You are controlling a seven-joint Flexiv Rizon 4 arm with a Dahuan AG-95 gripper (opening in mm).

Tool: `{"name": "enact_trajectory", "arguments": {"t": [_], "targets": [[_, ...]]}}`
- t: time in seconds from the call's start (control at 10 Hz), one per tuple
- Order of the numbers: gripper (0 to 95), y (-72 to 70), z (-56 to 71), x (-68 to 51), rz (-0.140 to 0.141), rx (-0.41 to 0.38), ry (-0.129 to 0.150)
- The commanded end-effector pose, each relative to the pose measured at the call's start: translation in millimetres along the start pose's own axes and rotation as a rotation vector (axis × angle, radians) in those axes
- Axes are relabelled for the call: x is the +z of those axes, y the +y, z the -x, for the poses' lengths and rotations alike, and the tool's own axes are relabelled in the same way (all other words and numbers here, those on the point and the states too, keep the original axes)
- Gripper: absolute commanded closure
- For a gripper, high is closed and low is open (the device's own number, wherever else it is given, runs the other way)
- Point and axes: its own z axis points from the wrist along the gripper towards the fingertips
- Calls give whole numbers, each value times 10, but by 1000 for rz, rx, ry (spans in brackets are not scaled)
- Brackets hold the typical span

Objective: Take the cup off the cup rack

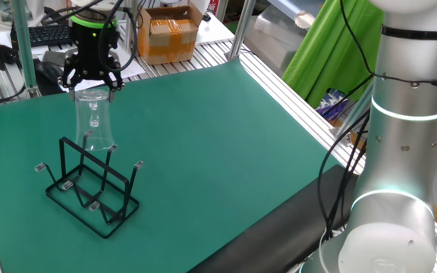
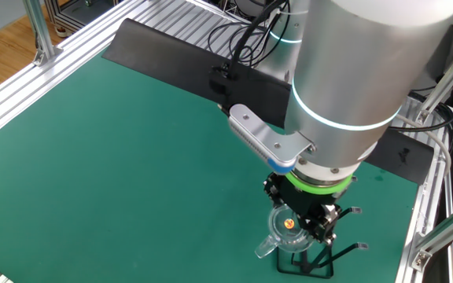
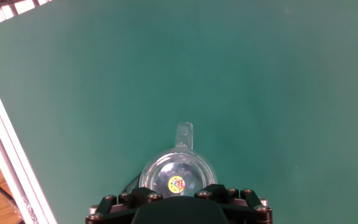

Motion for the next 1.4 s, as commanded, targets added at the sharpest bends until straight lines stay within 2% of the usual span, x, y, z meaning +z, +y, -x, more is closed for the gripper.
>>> {"name": "enact_trajectory", "arguments": {"t": [0.1,0.4,0.6,0.7,0.9,1.1,1.3,1.4], "targets": [[950,-6,-14,-7,1,-3,-7],[950,-2,-16,-8,9,-2,-6],[950,-2,-16,-8,35,17,9],[950,-2,-16,-8,44,33,6],[950,-2,-16,-8,44,55,2],[950,-2,-16,-8,45,70,-25],[950,-2,-16,-8,57,71,-26],[950,-2,-16,-8,60,72,-37]]}}
